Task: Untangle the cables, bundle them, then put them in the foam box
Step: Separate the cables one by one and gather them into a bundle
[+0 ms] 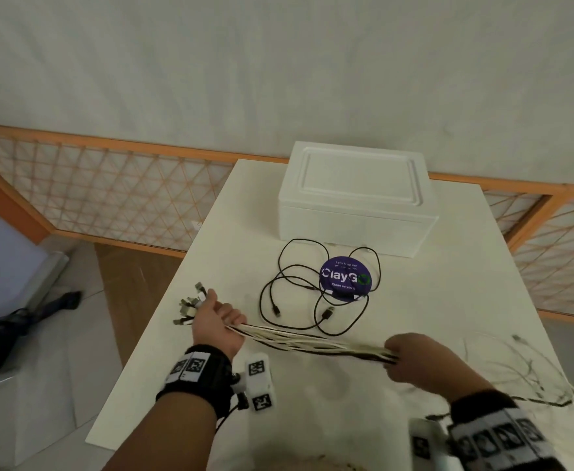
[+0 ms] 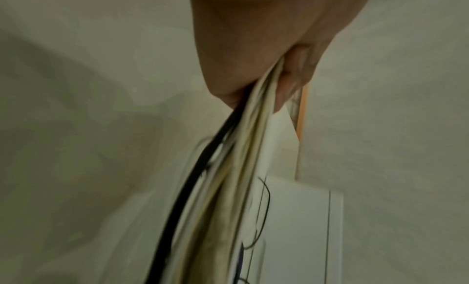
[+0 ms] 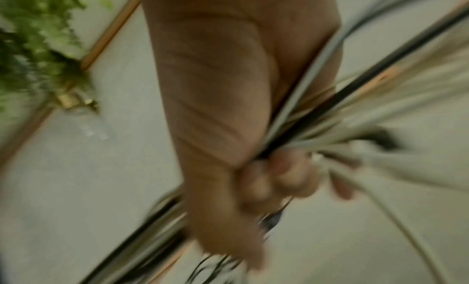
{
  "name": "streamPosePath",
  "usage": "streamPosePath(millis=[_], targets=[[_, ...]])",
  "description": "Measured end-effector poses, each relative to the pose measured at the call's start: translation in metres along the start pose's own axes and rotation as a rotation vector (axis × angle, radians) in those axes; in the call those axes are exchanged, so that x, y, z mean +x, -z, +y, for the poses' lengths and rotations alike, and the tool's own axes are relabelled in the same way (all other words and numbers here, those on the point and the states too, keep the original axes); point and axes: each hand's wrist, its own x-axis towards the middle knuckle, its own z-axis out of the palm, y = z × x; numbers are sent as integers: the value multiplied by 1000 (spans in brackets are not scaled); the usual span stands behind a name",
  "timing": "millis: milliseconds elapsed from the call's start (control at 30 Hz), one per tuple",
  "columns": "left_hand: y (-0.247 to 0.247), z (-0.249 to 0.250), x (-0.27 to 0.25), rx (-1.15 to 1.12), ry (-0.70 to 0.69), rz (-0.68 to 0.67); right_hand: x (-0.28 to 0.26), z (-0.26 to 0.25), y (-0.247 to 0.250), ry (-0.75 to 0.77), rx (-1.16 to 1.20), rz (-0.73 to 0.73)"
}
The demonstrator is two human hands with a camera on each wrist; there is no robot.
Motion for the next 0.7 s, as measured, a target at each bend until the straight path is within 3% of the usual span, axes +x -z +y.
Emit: streamPosePath(millis=[133, 300, 400, 533, 633, 700], targets=[[-1, -12, 0, 64, 3, -14, -20, 43, 5, -167, 60, -2], [-3, -38, -3, 189, 25, -106, -29, 60, -2, -189, 34, -163], [-3, -44, -5, 256, 14, -110, -22, 28, 12, 4, 106, -24], [-7, -53, -16, 315, 12, -137, -3, -53, 20, 368, 325, -15], [-13, -61, -30, 407, 80, -207, 14, -112, 5, 421, 346, 107], [-15, -65, -39, 465, 116, -212, 23, -128, -10, 357, 364, 141]])
